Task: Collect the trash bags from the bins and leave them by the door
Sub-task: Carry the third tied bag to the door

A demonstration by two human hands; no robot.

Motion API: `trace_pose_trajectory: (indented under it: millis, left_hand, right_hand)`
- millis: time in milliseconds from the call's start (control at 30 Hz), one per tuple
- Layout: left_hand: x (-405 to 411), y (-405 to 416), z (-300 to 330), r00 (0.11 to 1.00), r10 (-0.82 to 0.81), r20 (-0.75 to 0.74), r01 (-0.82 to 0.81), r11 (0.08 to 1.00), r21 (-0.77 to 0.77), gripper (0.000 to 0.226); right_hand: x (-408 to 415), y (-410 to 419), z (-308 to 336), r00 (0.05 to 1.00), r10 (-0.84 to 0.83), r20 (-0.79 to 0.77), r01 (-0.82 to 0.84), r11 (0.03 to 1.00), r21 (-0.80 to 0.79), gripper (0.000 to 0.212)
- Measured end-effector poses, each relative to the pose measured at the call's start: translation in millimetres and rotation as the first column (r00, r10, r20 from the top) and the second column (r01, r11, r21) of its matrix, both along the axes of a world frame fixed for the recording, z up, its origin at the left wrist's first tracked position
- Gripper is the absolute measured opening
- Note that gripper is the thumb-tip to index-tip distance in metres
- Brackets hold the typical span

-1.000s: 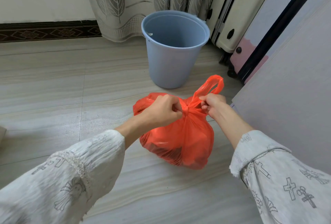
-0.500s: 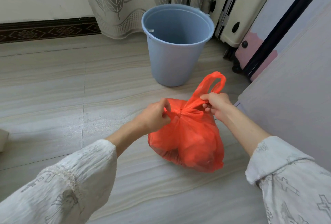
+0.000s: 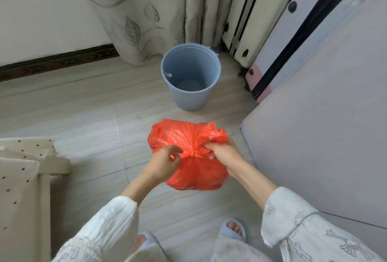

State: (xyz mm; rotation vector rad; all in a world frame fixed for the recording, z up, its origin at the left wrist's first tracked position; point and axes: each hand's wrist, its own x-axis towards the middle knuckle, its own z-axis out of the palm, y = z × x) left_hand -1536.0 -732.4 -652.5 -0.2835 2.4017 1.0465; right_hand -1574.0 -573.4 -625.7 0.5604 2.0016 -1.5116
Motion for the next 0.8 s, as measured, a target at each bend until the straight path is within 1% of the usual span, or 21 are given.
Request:
trace_pose_trajectory:
  millis: [133, 167, 267, 333, 400, 467, 533, 567, 633, 700, 767, 800]
  left_hand:
    - [22.2, -8.6, 111.7, 0.998, 0.024, 0.063, -0.033, 0.989, 0.147, 0.019]
    - [28.7, -9.8, 140.7, 0.996, 0.036, 0.081, -0.050, 0.982, 0.182, 0.018]
    - [48.0, -9.5, 219.5, 0.996, 0.059, 0.070, -0.074, 0.967, 0.244, 0.018]
    - [57.9, -4.8, 261.9, 0.998, 0.050, 0.047, -0.061, 0.958, 0.280, 0.019]
    - [66.2, 3.9, 294.9, 0.999, 0.032, 0.036, -0.042, 0.944, 0.328, 0.020]
    - [74.1, 16.4, 319.1, 1.000, -0.025, 0.016, 0.018, 0.933, 0.361, 0.021]
    - [84.6, 32.0, 335.9, 0.991, -0.132, -0.008, 0.126, 0.920, 0.372, 0.025]
    - [90.6, 41.3, 342.4, 0.980, -0.200, -0.014, 0.191, 0.905, 0.381, 0.027]
    - [105.7, 60.8, 355.1, 0.940, -0.341, -0.015, 0.320, 0.865, 0.386, 0.026]
    - [125.3, 84.8, 368.5, 0.891, -0.453, -0.026, 0.427, 0.816, 0.390, 0.022]
    - [148.5, 112.1, 379.5, 0.842, -0.539, -0.037, 0.506, 0.764, 0.399, 0.022]
    - [162.4, 127.1, 385.0, 0.813, -0.581, -0.039, 0.544, 0.734, 0.405, 0.023]
  right_hand:
    - [23.9, 5.2, 107.4, 0.991, 0.131, -0.017, -0.129, 0.987, 0.098, 0.009]
    - [30.8, 9.3, 133.6, 0.985, 0.168, -0.038, -0.162, 0.978, 0.129, 0.009]
    - [56.1, 28.4, 211.4, 0.979, 0.196, -0.061, -0.181, 0.963, 0.198, 0.017]
    - [75.4, 45.9, 258.4, 0.977, 0.195, -0.087, -0.163, 0.944, 0.287, 0.024]
    - [97.6, 62.3, 291.8, 0.974, 0.187, -0.129, -0.126, 0.917, 0.379, 0.026]
    - [123.3, 77.5, 314.0, 0.983, 0.098, -0.156, -0.029, 0.918, 0.395, 0.023]
    - [155.7, 92.6, 329.6, 0.985, -0.062, -0.161, 0.118, 0.923, 0.367, 0.013]
    - [174.3, 99.2, 336.4, 0.972, -0.166, -0.164, 0.214, 0.914, 0.345, 0.016]
    - [216.5, 112.8, 345.2, 0.923, -0.353, -0.150, 0.383, 0.870, 0.310, 0.027]
    - [262.0, 125.7, 356.6, 0.863, -0.481, -0.154, 0.505, 0.813, 0.289, 0.031]
    - [307.4, 139.0, 368.9, 0.789, -0.591, -0.168, 0.614, 0.747, 0.254, 0.030]
    - [330.7, 145.6, 375.2, 0.747, -0.640, -0.179, 0.664, 0.710, 0.235, 0.027]
